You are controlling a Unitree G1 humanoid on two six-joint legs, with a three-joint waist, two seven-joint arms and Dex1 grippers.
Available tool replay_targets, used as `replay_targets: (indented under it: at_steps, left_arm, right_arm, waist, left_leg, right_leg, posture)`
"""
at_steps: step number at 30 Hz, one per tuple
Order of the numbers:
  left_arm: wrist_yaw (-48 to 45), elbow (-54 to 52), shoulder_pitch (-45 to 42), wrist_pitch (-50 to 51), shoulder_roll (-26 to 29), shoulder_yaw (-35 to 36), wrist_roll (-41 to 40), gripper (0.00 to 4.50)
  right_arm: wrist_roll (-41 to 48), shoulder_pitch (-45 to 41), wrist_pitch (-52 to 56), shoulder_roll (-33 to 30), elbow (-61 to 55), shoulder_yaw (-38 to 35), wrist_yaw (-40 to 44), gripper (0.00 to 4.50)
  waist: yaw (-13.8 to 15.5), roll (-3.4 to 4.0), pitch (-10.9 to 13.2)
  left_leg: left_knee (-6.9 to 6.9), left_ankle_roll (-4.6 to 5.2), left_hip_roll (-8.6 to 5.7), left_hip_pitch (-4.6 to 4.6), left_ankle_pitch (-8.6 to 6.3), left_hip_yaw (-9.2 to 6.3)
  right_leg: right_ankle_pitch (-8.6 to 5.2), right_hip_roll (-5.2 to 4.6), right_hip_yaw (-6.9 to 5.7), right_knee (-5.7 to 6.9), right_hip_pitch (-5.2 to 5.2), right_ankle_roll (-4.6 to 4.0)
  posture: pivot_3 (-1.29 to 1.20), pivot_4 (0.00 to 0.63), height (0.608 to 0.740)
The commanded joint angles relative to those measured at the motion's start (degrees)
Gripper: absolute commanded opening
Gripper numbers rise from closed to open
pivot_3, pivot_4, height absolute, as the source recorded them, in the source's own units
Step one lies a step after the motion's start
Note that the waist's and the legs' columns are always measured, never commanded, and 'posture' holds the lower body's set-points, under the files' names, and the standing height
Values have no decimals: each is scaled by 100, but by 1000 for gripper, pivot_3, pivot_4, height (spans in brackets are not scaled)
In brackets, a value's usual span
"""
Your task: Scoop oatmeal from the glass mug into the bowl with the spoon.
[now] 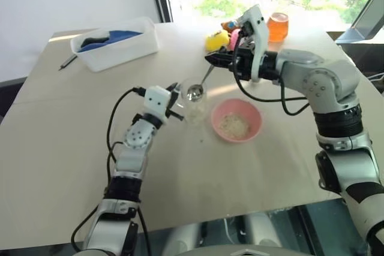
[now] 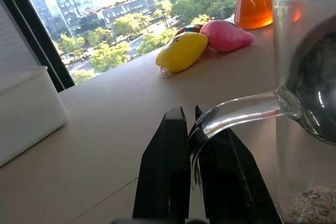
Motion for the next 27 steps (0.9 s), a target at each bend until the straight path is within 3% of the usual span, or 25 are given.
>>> replay_targets:
  at_steps: [1, 5, 11, 17, 18, 27]
  left_arm:
    - [16, -109, 133, 122, 79, -21, 159, 0]
    - [18, -180, 175, 172, 79, -21, 144, 0]
    - [10, -150, 152, 182, 41, -19, 99, 0]
    - [-2, -119, 125, 176, 0, -33, 115, 2015]
    - [10, -110, 120, 184, -3, -28, 130, 2588]
    - [26, -329, 188, 238, 75, 51, 134, 2588]
  right_arm:
    - [-168, -111, -223, 73, -85, -111, 158, 1359]
    - [-585, -74, -557, 36, -113, -115, 126, 3115]
    - [-781, -54, -635, 35, -109, -287, 120, 3115]
    - [-847, -12, -603, 76, -132, -361, 134, 3185]
    - [-862, -8, -612, 84, -130, -371, 135, 3185]
    - [-949, -40, -640, 154, -90, -422, 174, 3185]
  waist:
    - [1, 0, 0]
    - [3, 0, 0]
    - [2, 0, 0]
    - [2, 1, 1]
    - [4, 1, 1]
    - [2, 1, 1]
  left_leg:
    - [0, 0, 0, 0, 0, 0]
    - [0, 0, -1, 0, 0, -1]
    - [0, 0, -1, 0, 0, -1]
    - [0, 0, -2, -3, 0, -1]
    - [0, 0, -2, -4, 0, -1]
    - [0, 0, -2, -4, 0, -1]
  right_leg:
    - [0, 0, 0, 0, 0, 0]
    - [0, 0, -2, -1, 0, 0]
    - [0, 0, -3, -1, 0, 0]
    - [0, 0, -4, -2, -3, 0]
    - [0, 0, -3, -2, -4, 0]
    - [0, -1, -2, -1, -5, 0]
  posture:
    - [0, 150, 740]
    - [0, 150, 740]
    - [0, 150, 740]
    - [0, 150, 740]
    - [0, 150, 740]
    - [0, 150, 740]
